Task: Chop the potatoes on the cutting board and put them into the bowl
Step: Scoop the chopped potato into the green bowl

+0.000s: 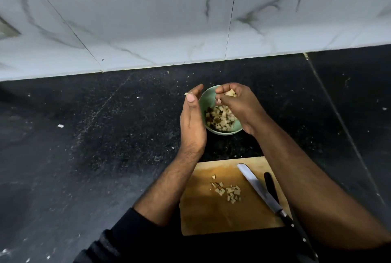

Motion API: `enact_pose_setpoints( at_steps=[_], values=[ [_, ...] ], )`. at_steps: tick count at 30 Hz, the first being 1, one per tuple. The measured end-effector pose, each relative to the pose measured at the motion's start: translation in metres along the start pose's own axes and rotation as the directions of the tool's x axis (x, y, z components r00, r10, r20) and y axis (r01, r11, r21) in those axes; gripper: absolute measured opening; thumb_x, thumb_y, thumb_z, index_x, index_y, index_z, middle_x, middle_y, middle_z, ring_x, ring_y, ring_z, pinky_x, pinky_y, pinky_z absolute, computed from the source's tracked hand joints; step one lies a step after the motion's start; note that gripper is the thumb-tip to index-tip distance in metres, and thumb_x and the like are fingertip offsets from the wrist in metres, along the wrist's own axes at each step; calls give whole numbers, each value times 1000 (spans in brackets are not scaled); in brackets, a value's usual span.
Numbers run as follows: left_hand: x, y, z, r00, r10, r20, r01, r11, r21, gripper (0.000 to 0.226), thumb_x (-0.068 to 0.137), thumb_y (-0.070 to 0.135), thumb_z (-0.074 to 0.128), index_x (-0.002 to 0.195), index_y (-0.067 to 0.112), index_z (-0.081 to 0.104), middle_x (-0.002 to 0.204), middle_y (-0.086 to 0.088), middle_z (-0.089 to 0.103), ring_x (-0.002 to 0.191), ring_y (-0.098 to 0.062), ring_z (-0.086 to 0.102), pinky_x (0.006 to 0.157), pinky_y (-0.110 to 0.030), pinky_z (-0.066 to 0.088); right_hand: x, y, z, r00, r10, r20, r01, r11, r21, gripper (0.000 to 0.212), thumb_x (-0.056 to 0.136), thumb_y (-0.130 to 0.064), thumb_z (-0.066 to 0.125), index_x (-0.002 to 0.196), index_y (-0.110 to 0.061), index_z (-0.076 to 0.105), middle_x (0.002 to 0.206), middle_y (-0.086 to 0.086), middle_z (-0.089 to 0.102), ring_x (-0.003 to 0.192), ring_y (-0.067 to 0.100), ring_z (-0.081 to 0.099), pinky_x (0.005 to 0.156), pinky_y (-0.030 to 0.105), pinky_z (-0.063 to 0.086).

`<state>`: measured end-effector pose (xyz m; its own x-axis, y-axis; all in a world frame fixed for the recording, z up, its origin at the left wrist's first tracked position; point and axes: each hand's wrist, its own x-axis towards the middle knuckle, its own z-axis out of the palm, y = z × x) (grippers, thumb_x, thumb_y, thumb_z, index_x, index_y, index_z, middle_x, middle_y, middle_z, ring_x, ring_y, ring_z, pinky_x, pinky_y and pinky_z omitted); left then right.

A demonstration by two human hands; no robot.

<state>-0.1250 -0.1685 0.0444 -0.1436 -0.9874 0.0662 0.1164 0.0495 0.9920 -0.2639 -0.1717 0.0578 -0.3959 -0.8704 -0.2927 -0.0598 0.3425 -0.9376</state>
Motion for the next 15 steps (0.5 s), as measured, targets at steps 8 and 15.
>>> enact_pose_setpoints(
  at_steps=[8,15],
  values=[
    [-4,-8,-1,1000,-20,-10,20,999,-31,90,88,83,31,135,11,59,132,-4,64,125,-15,59,108,-42,47,10,2,-11,969,-247,4,237,926,-295,15,77,-21,88,86,-18,76,84,-7,75,77,3,70,74,25,57],
    [-2,-14,-4,1000,-30,-8,30,999,-27,78,97,72,29,133,10,59,132,-7,65,126,-22,59,109,-51,45,9,0,-5,970,-229,86,244,918,-313,14,99,-18,63,100,-23,77,98,-9,76,94,5,70,89,35,58]
  ],
)
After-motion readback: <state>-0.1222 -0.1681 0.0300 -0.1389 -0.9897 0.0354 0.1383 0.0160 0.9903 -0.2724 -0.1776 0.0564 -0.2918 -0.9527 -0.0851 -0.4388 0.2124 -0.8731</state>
